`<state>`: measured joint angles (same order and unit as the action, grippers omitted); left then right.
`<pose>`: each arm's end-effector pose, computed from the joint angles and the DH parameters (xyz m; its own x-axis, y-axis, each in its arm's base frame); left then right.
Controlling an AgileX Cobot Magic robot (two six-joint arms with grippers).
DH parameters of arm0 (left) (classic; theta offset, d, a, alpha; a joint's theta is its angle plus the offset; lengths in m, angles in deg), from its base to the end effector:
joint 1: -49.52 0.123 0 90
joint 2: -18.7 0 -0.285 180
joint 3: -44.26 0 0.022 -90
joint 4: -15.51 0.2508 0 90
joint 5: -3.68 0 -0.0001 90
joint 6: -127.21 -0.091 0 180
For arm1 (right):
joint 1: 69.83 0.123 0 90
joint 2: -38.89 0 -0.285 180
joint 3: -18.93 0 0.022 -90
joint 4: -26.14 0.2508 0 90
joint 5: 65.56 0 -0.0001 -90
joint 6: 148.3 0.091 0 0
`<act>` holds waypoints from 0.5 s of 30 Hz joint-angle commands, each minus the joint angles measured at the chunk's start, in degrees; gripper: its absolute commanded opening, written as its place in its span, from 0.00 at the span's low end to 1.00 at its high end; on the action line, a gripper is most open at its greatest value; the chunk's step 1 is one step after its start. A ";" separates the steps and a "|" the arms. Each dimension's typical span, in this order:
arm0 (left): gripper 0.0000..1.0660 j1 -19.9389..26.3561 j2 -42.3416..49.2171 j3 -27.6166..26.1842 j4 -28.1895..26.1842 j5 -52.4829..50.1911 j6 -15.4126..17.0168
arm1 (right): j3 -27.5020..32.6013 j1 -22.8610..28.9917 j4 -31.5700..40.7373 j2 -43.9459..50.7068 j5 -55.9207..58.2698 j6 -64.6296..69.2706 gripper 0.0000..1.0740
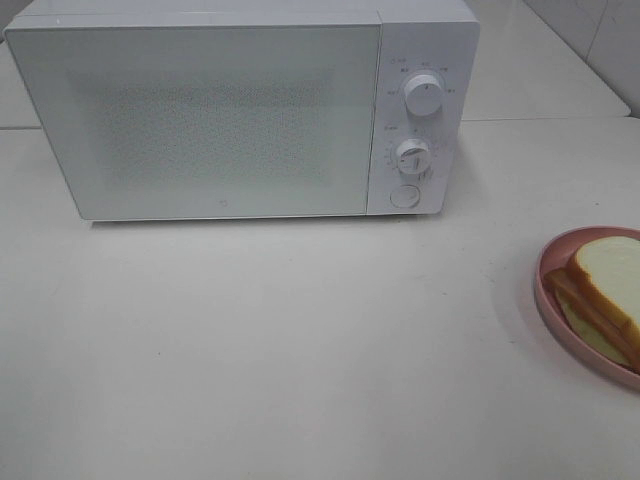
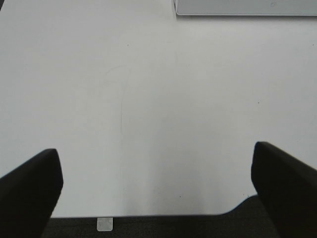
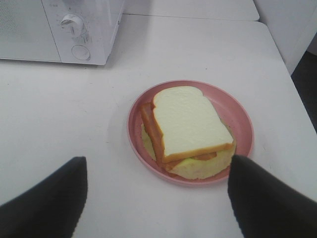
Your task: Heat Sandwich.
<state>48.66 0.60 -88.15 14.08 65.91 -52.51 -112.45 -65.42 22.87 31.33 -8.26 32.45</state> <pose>0.0203 -0.0023 0.2789 -0.6148 -0.0073 -0.7886 0.0223 0.9994 -0.0266 -0.0027 -0.0046 0.2821 -0.3959 -0.0483 -0.9170 -0.0399 0.9986 -0.0354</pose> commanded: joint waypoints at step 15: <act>0.92 0.11 6.25 0.11 -0.80 -0.86 0.40 | 0.11 -0.46 -0.23 1.55 -0.40 0.40 0.70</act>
<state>48.66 5.30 -88.09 13.56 65.62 -52.51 -112.45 -65.42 22.87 31.33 -8.26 32.45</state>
